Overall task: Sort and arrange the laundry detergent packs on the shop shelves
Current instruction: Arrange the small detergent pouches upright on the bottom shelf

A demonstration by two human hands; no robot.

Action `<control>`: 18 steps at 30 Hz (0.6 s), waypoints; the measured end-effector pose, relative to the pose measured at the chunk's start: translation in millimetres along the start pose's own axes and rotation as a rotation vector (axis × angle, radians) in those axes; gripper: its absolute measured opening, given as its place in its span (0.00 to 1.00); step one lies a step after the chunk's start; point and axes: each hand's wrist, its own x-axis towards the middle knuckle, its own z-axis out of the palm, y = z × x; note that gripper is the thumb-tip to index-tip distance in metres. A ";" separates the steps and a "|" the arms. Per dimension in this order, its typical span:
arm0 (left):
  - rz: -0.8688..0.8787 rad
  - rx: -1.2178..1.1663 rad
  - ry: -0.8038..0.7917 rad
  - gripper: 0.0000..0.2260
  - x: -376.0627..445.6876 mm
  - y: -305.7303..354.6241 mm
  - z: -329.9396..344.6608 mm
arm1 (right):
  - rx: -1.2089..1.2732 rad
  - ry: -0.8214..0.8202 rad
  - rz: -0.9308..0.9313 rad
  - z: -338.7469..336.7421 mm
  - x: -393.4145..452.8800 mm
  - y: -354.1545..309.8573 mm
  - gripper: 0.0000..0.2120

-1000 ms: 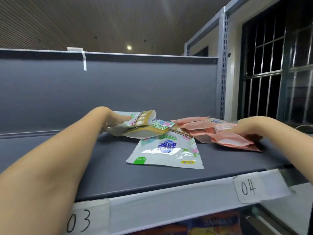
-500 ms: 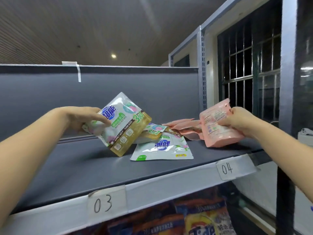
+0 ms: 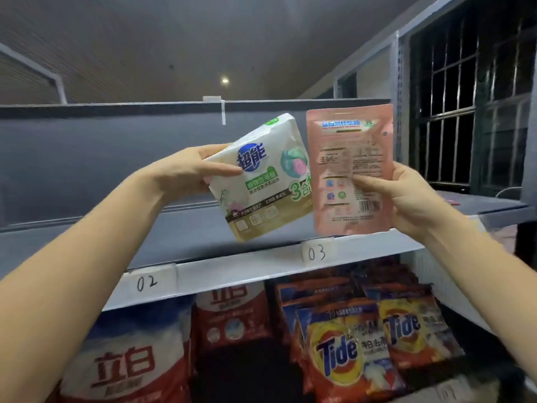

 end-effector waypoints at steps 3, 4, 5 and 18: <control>0.074 -0.081 0.005 0.23 -46.8 0.2 -0.1 | 0.101 -0.030 0.010 48.9 -20.8 10.9 0.30; 0.097 -0.115 0.009 0.22 -62.2 -0.9 -0.7 | 0.142 -0.034 0.013 63.3 -28.0 14.7 0.30; 0.118 -0.161 0.020 0.22 -76.9 -3.3 -1.3 | 0.183 -0.035 0.020 76.2 -35.6 19.3 0.30; -0.013 -0.764 0.570 0.17 -224.1 -81.8 39.1 | 0.383 -0.006 0.193 187.9 -127.1 97.5 0.15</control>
